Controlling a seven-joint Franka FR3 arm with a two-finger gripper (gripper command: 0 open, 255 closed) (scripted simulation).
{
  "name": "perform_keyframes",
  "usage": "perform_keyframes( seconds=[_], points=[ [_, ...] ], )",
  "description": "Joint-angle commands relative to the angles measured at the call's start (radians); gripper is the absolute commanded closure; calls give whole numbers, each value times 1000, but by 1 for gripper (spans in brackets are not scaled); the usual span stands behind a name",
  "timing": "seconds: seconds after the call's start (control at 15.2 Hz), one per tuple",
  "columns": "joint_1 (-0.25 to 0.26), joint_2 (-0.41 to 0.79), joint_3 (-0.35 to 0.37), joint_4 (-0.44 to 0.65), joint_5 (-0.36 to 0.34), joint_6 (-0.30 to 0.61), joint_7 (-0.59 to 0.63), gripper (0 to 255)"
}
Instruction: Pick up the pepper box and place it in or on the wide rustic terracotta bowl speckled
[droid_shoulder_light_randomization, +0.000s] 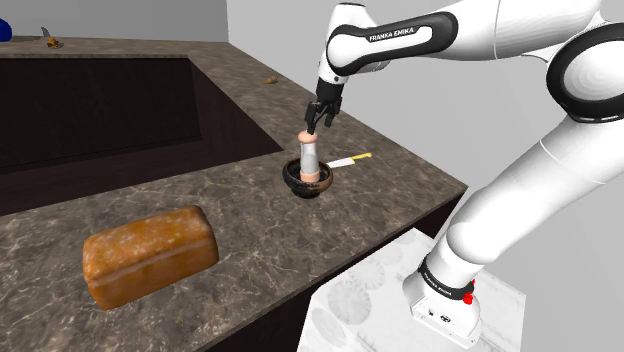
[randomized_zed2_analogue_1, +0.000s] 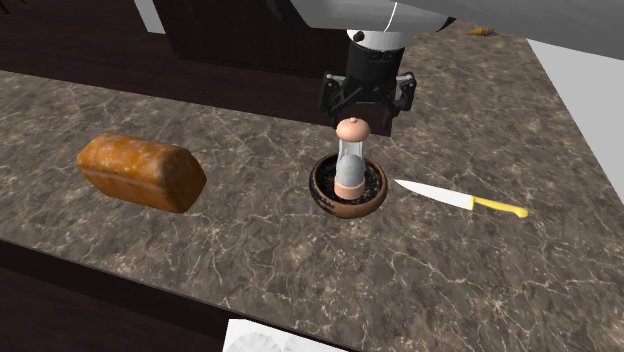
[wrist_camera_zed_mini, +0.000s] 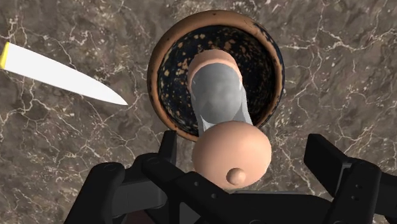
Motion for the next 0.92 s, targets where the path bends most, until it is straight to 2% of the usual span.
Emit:
perform_keyframes(
  seconds=[0.0, 0.07, 0.33, 0.86],
  points=[
    [0, 0, 0, 0, 0, 0, 0, 0],
    [0, 0, 0, 0, 0, 0, 0, 0],
    [-1, -28, -3, 99, 0, -127, 0, 0],
    [-1, -28, -3, 99, 0, -127, 0, 0]
  ],
)
